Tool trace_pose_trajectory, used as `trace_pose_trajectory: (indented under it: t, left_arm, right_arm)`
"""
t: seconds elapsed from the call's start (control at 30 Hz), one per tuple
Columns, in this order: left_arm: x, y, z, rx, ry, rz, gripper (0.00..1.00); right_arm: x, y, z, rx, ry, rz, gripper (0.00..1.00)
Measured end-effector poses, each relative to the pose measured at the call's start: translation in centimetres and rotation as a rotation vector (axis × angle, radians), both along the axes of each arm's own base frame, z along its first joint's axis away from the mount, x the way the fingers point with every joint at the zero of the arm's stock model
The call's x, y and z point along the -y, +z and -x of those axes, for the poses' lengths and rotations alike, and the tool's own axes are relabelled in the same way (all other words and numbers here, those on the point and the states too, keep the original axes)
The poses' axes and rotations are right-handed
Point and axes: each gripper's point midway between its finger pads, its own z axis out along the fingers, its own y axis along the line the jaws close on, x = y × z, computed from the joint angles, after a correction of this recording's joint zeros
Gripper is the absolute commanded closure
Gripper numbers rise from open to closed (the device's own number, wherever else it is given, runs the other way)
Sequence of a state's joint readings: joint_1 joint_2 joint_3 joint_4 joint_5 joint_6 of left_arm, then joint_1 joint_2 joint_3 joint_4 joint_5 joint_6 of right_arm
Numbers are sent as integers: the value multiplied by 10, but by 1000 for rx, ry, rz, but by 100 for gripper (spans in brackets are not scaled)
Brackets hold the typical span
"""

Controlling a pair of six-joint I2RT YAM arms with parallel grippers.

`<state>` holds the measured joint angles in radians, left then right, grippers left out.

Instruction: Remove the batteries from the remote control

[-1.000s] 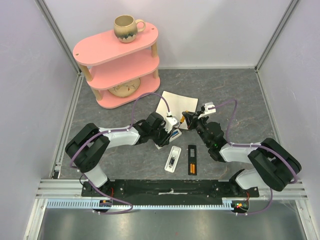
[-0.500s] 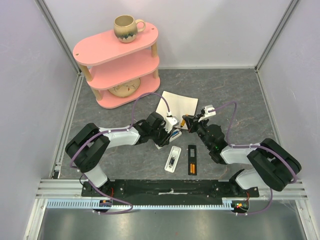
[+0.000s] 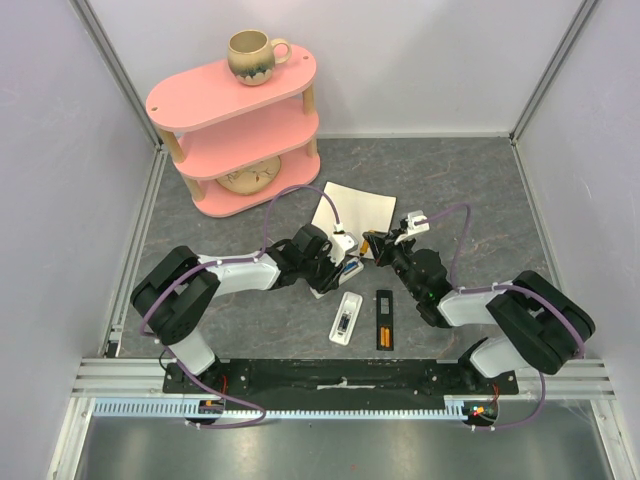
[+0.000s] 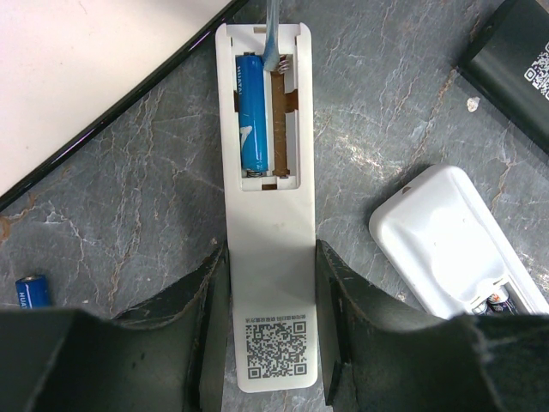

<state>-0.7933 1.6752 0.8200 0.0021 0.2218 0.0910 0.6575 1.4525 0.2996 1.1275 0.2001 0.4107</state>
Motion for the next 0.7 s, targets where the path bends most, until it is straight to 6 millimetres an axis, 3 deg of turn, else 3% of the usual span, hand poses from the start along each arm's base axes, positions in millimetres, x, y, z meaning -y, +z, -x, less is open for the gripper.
trace_pose_trajectory:
  t: [0.7]
  left_arm:
    - [1, 0, 0, -3, -2, 0, 98]
  right_arm:
    - [2, 6, 0, 10, -8, 2, 100]
